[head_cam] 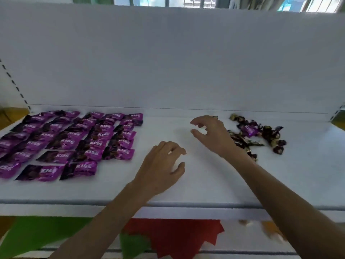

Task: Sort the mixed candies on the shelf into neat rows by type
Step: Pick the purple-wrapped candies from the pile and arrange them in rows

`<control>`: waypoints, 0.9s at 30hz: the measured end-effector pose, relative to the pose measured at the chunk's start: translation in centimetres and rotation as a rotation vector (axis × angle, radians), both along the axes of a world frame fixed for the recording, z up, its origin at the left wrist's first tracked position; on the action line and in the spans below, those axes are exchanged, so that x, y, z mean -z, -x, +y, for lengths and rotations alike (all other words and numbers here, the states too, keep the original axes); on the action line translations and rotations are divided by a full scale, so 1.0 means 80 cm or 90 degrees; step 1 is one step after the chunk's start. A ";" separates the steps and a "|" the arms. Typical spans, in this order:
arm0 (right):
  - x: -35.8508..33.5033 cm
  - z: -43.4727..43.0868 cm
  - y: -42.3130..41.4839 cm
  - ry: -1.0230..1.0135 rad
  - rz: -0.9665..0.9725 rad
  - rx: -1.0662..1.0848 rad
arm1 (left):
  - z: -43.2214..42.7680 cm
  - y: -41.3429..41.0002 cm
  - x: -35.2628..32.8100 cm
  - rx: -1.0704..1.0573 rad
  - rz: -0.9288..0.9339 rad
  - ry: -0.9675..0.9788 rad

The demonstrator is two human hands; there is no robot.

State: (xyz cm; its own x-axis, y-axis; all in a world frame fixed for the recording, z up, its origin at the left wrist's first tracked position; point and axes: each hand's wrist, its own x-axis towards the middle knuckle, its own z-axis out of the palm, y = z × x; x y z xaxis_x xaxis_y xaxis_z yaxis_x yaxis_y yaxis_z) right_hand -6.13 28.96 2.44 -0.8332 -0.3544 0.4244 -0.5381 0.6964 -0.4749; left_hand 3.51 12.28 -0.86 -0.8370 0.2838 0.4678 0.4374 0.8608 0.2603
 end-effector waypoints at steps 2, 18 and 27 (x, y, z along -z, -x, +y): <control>-0.011 0.056 0.012 0.016 -0.005 0.044 | 0.041 0.022 -0.007 0.029 0.002 -0.011; -0.002 0.250 0.098 -0.115 -0.048 0.123 | 0.244 0.149 0.005 0.092 -0.088 -0.019; 0.008 0.228 0.126 -0.383 -0.108 0.188 | 0.207 0.140 0.004 -0.002 -0.097 -0.029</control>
State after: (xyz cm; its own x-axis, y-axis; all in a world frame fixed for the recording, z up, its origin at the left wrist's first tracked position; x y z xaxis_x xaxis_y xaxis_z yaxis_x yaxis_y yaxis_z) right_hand -16.24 47.17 1.81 -0.9686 -0.2350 0.0812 -0.2374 0.9712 -0.0211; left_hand -7.70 28.86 -1.22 -0.8999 0.2627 0.3481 0.3876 0.8476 0.3624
